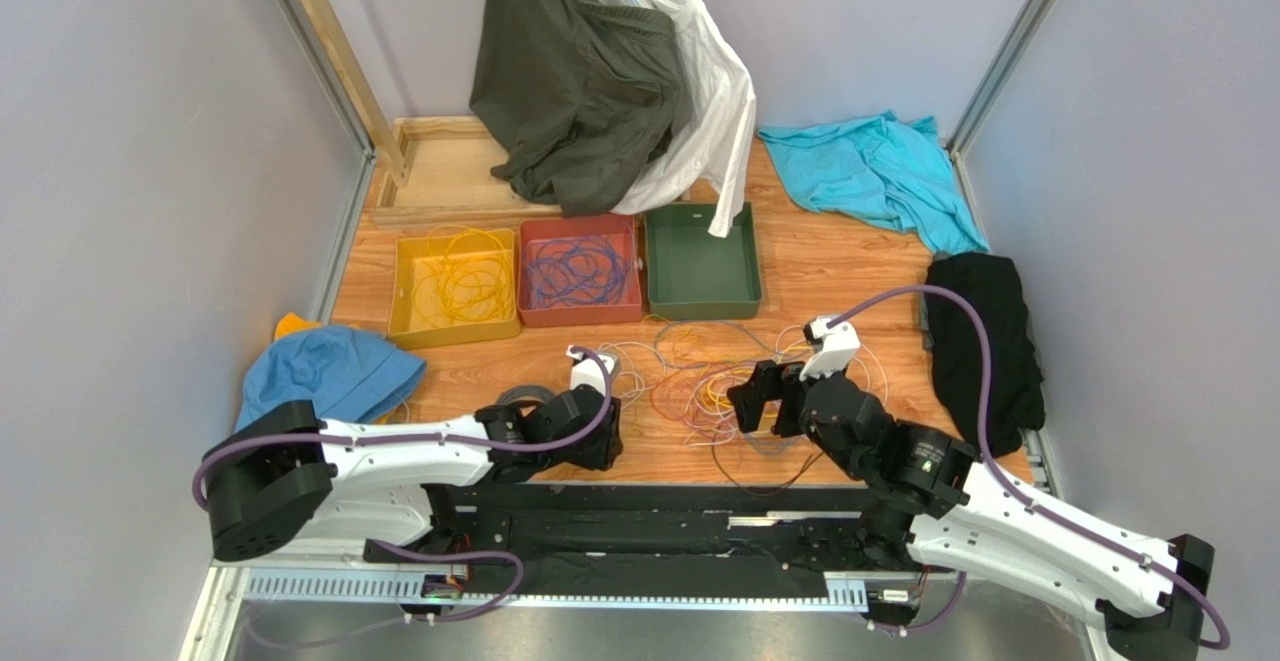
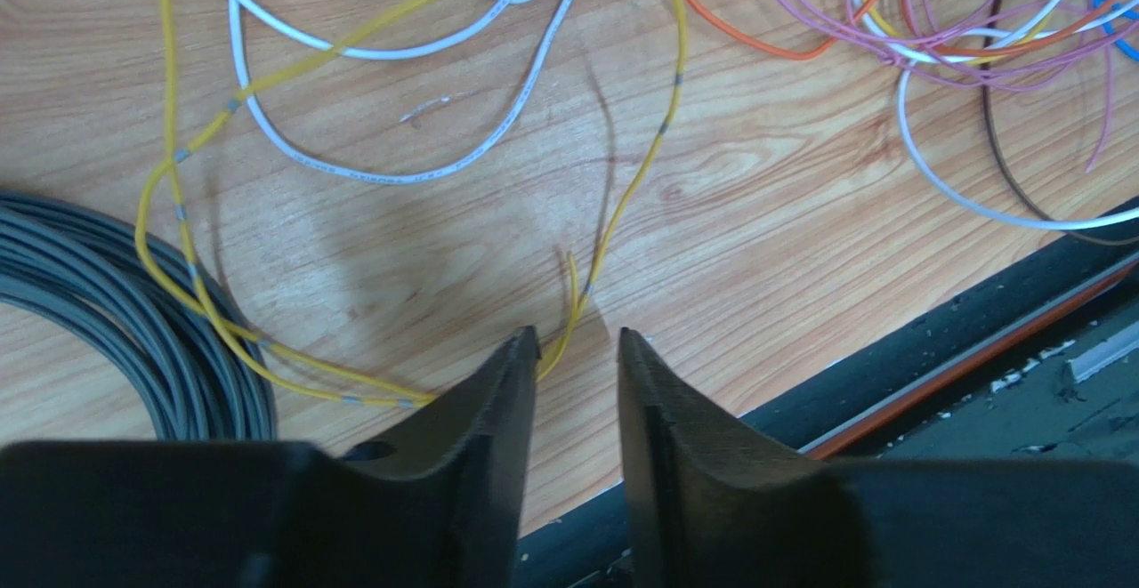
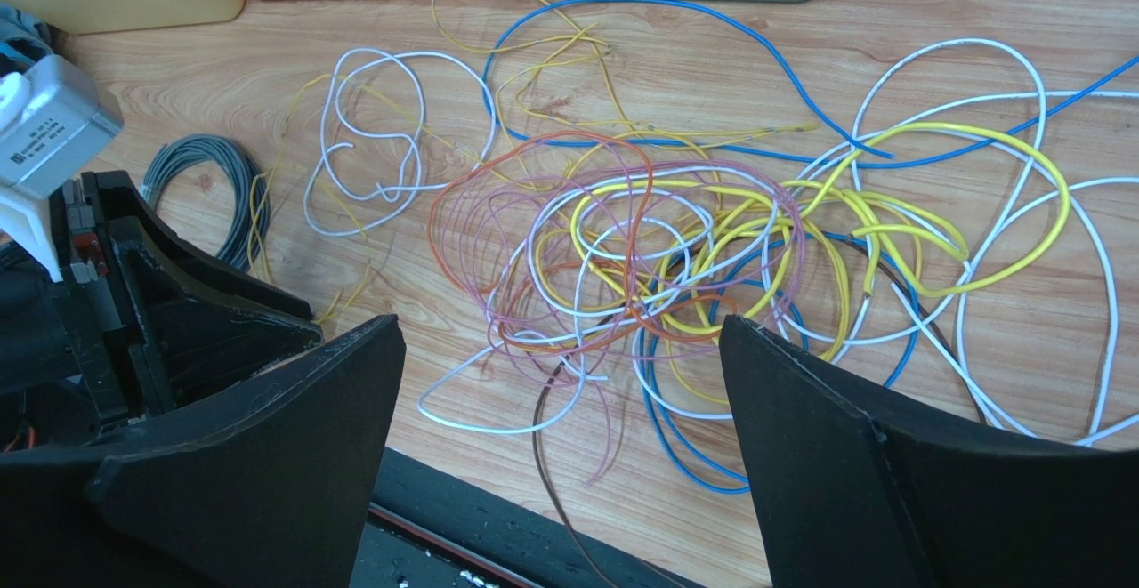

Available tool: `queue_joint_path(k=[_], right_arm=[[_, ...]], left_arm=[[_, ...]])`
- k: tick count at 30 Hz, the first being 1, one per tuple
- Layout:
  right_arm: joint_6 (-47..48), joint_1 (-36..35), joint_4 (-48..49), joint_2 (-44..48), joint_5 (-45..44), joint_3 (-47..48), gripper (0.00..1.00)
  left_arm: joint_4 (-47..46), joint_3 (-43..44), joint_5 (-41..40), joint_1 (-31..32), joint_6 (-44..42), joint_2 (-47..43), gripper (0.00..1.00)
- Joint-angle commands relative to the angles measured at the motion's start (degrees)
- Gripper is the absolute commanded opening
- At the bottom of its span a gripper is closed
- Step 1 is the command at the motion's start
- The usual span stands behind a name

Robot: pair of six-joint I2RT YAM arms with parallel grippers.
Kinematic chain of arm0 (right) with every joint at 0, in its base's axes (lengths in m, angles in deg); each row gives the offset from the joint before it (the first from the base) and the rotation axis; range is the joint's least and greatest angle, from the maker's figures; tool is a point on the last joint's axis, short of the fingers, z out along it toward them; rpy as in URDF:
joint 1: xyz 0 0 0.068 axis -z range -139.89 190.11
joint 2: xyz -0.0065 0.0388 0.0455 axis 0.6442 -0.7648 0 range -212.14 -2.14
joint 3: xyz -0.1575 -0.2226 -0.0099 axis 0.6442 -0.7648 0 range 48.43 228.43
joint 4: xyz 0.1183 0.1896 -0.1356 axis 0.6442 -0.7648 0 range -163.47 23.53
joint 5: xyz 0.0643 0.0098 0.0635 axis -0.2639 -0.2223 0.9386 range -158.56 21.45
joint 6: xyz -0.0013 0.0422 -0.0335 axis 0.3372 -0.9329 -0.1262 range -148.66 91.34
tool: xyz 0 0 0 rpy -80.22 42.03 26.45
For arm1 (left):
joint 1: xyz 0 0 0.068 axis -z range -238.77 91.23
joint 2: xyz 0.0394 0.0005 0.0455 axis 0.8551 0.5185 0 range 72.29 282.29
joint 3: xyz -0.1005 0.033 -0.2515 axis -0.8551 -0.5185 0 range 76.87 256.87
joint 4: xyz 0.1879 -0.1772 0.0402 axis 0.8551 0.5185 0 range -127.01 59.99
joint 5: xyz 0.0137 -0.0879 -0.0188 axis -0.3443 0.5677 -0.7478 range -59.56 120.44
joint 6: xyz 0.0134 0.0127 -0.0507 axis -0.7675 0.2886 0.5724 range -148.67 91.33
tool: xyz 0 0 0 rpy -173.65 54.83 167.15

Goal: Untangle the cables

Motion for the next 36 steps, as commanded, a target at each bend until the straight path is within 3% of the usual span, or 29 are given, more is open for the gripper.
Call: queue_joint_path(k=[1,8,11,14,15,19,25,31,36], right_arm=[[-0.5,-0.3,2.0,0.8,0.0,0.1,0.93],[-0.6,-0.3,1.7,1.1,-0.2,-0.2,0.93],[-0.7,-0.3,1.8,1.2,-0.3,-0.4,0.93],[-0.7,-0.3,1.7,1.1,-0.2,-0.2,0.93],[-0.6,-0.3,1.6,1.1,-0.3,-0.1,0.93],[-0.4,-0.3,0.6,1.8,-0.2,0.9,0.93],[1.0,-0.4,-0.5,4.0,-0.1,2.0,0.93],[2.6,-0.3,1.6,3.5,1.7,2.5,0.93],[3.1,-0.3,4.2,2.3,2.8,3.6,0.93]], left_arm=[[-0.4,-0.5,-0.3,0.3,0.6,0.6,0.43],[-0.6,0.0,-0.1,0.4,0.3,3.0,0.51],[-1.5,-0.1,0.6,0.6,0.3,4.7,0.37],[-1.3,0.2,0.6,0.7,0.6,5.6,0.02],[-0.8,0.9,0.4,0.9,0.6,5.3,0.00],[8.2,5.1,-2.1,1.1,-1.5,-4.2,0.00],[23.4,22.9,-11.1,1.1,-10.4,-17.4,0.00],[31.9,42.9,-13.5,1.1,-18.9,-14.4,0.00],[34.6,52.3,-15.5,1.1,-22.3,-10.6,0.00]])
